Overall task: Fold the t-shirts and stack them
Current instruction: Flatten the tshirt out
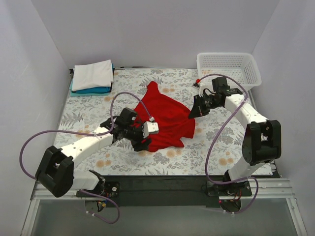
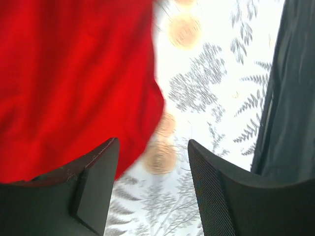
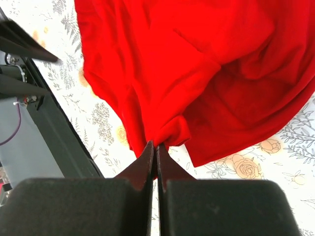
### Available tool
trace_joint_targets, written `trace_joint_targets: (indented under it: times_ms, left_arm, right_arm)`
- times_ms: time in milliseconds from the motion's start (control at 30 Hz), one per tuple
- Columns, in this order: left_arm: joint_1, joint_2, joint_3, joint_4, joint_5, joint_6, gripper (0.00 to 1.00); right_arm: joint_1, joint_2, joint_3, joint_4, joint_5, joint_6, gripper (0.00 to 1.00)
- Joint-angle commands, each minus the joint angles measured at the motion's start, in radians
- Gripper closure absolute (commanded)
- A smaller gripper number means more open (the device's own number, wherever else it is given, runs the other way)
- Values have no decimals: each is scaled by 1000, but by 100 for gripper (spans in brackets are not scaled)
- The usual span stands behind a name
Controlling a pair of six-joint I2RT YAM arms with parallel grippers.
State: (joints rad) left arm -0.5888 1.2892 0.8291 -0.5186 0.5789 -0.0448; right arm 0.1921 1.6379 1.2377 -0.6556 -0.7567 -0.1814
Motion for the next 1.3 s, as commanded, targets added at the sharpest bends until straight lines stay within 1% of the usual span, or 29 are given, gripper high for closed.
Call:
trace_joint_targets:
  times_ms: [0,67,200,300,367,400,433,467,533,567,633,667,700,733,767,800,900,967,1000,1067,1100,1133,1167,1200,1233,1267]
  left_arm:
    - [-38,25,-74,90,-62,42,43]
    - [-69,45,-94,142,-73,42,43]
    - [-135,110,-139,225,-132,130,43]
    - [-170,150,-179,308,-200,157,45]
    - [-181,183,-182,331,-229,172,54]
    - [-184,189,-180,330,-235,177,62]
    - [-186,187,-176,322,-241,177,75]
    - [-186,174,-170,281,-251,177,92]
    - [-183,122,-148,221,-251,172,97]
    - [-183,37,-142,159,-235,166,100]
    - [-172,-89,-140,109,-208,152,100]
    - [-171,-216,-140,60,-197,145,100]
    - [-167,-273,-142,46,-189,135,100]
    - [-163,-322,-143,29,-192,126,100]
    - [-163,-412,-143,-13,-192,125,100]
    - [-160,-442,-143,-33,-200,125,100]
    - [-154,-519,-162,-87,-224,140,100]
    - [-149,-524,-195,-74,-243,152,100]
    - [-131,-515,-209,-51,-255,155,100]
    - [-91,-483,-246,36,-235,169,100]
    - [-62,-460,-248,69,-217,174,100]
    - [17,-385,-243,100,-162,180,100]
    - [61,-340,-233,150,-143,178,100]
    - [101,-294,-193,173,-127,174,100]
    - [181,-192,-171,193,-107,171,100]
    - [217,-147,-139,222,-82,163,100]
  right_arm:
    - [1,-69,52,-3,-26,13,99]
    - [1,-78,43,-4,-13,13,99]
    - [0,-76,34,-4,-4,14,99]
    - [1,-72,35,-6,5,14,99]
    - [1,-73,34,-6,22,10,99]
    - [0,-81,32,-7,29,4,99]
    - [1,-88,32,-12,36,0,99]
    - [1,-98,35,-16,54,-4,99]
    - [0,-142,40,-47,69,-45,99]
    - [0,-163,40,-55,83,-64,99]
    - [0,-255,13,-64,92,-123,99]
    - [0,-292,-1,-62,103,-138,99]
    - [0,-367,-18,-61,109,-150,99]
    - [0,-401,-32,-61,111,-165,99]
    - [0,-435,-55,-62,112,-180,99]
    - [0,-488,-64,-61,112,-187,99]
    - [0,-539,-96,-46,120,-202,99]
    - [0,-526,-118,-26,146,-208,99]
    - [0,-491,-127,14,163,-207,99]
    - [0,-443,-139,68,203,-208,99]
    - [0,-384,-141,92,215,-208,99]
    - [0,-348,-132,132,223,-210,99]
    - [0,-310,-115,146,240,-211,99]
    - [0,-230,-74,160,250,-207,99]
    - [0,-189,-38,169,257,-202,99]
    - [0,-149,-3,168,260,-198,99]
